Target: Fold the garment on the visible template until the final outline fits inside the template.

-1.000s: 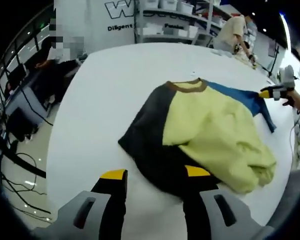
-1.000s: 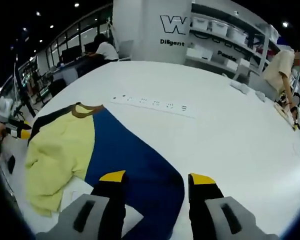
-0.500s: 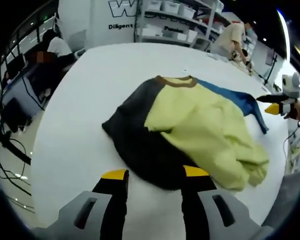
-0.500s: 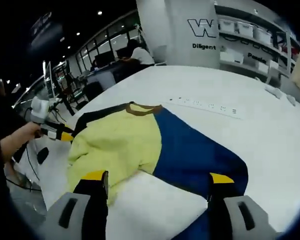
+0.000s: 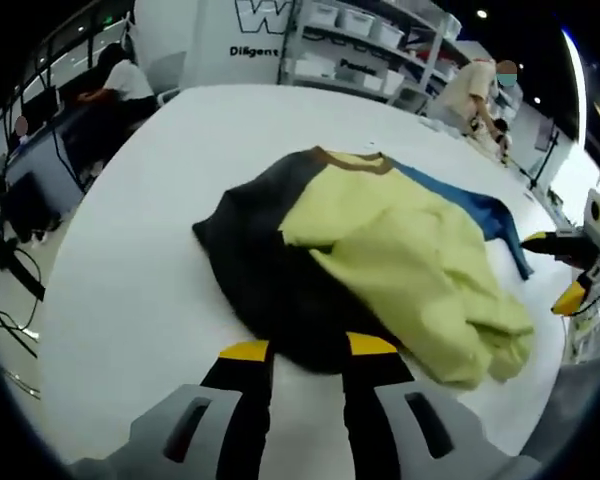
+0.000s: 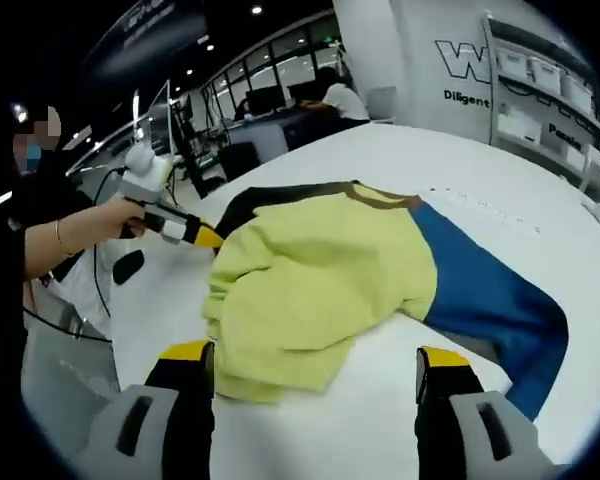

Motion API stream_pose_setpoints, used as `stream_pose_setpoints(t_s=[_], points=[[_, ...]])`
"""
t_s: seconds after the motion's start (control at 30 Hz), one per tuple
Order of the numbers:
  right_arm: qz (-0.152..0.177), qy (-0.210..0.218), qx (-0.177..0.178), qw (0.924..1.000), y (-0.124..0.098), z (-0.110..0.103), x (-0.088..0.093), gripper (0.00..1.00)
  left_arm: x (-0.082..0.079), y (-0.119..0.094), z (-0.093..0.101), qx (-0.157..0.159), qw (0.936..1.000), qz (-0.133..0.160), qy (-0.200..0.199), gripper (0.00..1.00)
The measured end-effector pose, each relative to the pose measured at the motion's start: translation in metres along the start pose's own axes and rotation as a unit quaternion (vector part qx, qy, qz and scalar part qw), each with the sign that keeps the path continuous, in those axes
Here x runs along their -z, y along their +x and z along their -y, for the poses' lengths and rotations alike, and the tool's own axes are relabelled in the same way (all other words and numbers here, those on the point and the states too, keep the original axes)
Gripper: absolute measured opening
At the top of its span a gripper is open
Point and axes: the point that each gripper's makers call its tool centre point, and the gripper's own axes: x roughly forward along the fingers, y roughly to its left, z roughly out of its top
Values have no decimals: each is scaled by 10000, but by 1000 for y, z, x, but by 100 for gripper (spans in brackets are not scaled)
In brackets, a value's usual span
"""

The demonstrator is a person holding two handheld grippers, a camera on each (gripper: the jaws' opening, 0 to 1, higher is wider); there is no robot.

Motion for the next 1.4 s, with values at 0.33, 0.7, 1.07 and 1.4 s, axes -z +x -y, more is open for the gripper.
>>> stream_pose_setpoints(t_s=[0.33,0.7,1.07,1.4], points=[[-28,-278,-126,9995,13,-38,20,62,2,4,4,-25,9998,147,-145,4],[49,-229,166,9996,37,-43,23,20,-1,1,0,-159,9995,258,100,0],[166,-114,284,9994,30,-39,12,0,-21,-23,-46,-687,9961,326,450,0],[298,200,82,9993,15,-38,0,0,-52,-40,-96,-1408,9856,306,880,0]])
